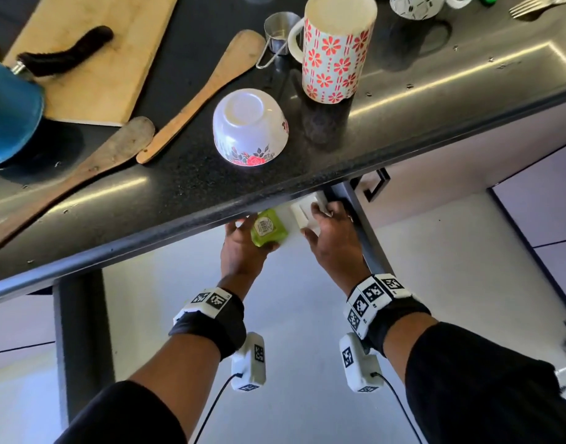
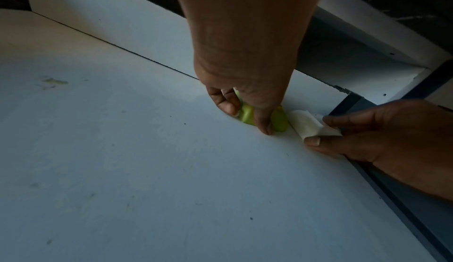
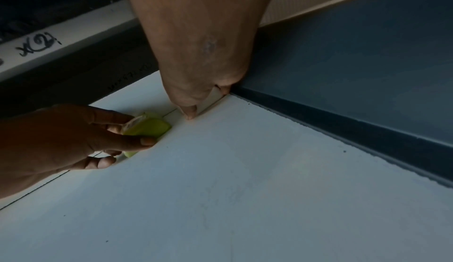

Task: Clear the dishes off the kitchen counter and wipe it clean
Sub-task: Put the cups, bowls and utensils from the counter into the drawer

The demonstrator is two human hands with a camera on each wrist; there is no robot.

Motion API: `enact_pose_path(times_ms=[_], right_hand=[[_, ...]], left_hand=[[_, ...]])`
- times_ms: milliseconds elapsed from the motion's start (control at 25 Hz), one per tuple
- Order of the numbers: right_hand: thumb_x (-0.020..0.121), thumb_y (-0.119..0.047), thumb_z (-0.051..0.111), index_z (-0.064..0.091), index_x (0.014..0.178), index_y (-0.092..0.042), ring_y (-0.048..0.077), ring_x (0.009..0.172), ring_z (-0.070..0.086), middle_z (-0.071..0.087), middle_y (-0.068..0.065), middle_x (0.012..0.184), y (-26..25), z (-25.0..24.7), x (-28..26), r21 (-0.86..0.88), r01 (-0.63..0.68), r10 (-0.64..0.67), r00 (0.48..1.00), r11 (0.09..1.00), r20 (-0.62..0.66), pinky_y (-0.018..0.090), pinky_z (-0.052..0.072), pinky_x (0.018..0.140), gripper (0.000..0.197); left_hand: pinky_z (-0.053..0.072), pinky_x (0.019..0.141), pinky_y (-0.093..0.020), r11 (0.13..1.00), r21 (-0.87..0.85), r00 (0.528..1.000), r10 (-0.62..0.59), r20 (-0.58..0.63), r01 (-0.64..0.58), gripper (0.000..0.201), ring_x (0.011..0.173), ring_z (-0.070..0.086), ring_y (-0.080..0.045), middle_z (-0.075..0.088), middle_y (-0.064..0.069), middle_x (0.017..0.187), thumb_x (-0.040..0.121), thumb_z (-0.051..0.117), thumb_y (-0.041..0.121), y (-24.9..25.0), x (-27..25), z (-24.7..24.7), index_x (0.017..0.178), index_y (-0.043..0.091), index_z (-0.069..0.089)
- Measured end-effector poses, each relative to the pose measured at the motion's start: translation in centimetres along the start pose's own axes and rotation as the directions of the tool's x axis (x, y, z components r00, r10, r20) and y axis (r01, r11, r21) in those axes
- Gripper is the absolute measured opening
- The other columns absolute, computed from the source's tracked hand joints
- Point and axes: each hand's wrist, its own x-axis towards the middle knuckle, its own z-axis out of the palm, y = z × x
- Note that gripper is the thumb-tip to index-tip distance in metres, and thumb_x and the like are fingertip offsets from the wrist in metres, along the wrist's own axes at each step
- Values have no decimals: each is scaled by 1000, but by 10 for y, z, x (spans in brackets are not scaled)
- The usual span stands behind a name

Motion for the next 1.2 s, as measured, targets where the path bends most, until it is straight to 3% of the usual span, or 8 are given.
enact_pose_path(times_ms=[320,440,520,640,800,920,1040,1200], right_hand=[[93,-25,59,25,154,-11,38,132,40,33,26,146,-8,4,-15,4,-127,126,989,992,82,41,41,105,71],[88,-23,66,15,156,-16,36,136,36,26,23,150,-17,-5,-26,48,-172,166,981,984,104,40,41,106,85],[86,-23,69,29,151,-12,35,134,41,36,21,148,-22,-23,-28,59,-163,160,985,985,64,41,46,102,77],[83,-19,71,64,120,-6,32,109,57,60,16,119,-32,-73,-18,118,45,-16,972,992,-236,43,54,85,40],[82,-14,68,68,98,-10,26,93,56,57,10,101,-58,-158,32,182,245,-141,882,952,-450,35,48,79,17],[79,-19,69,61,121,-11,29,112,50,50,13,123,-70,-193,82,75,233,-180,888,970,-423,40,49,90,43],[80,-32,71,31,149,-17,38,137,26,22,19,153,-74,-199,120,-33,160,-163,948,987,-272,51,39,107,81],[76,-46,77,4,155,-24,38,148,4,-8,18,161,-71,-191,152,106,-11,27,988,994,-152,52,23,116,110]], left_hand=[[53,90,-50,994,-18,994,109,-16,-109,73,112,59,-39,42,-13,143,73,84,12,8,-3,5,138,10,51],[58,76,-47,993,-22,991,112,-67,-113,72,102,62,-34,43,-9,139,72,84,11,14,-16,-4,134,11,48],[57,68,-41,979,8,976,201,-87,-202,61,93,65,-29,47,-6,133,75,82,13,23,-33,-17,129,14,52],[51,59,-29,916,55,908,402,-116,-398,33,76,63,-21,59,3,112,82,76,22,56,-58,-54,111,21,60],[46,57,-26,837,104,790,543,-283,-538,29,80,58,-14,55,4,102,82,75,29,118,-50,-114,104,19,58],[43,78,-31,923,74,843,376,-384,-378,63,99,50,-21,46,-6,118,72,81,39,154,-13,-144,121,16,50],[33,104,-45,951,178,937,285,-201,-251,86,127,34,-33,31,-12,141,70,78,53,164,19,-151,140,23,37],[30,111,-50,962,169,973,225,-53,-213,93,139,27,-34,26,-7,153,74,77,53,141,35,-133,149,32,27]])
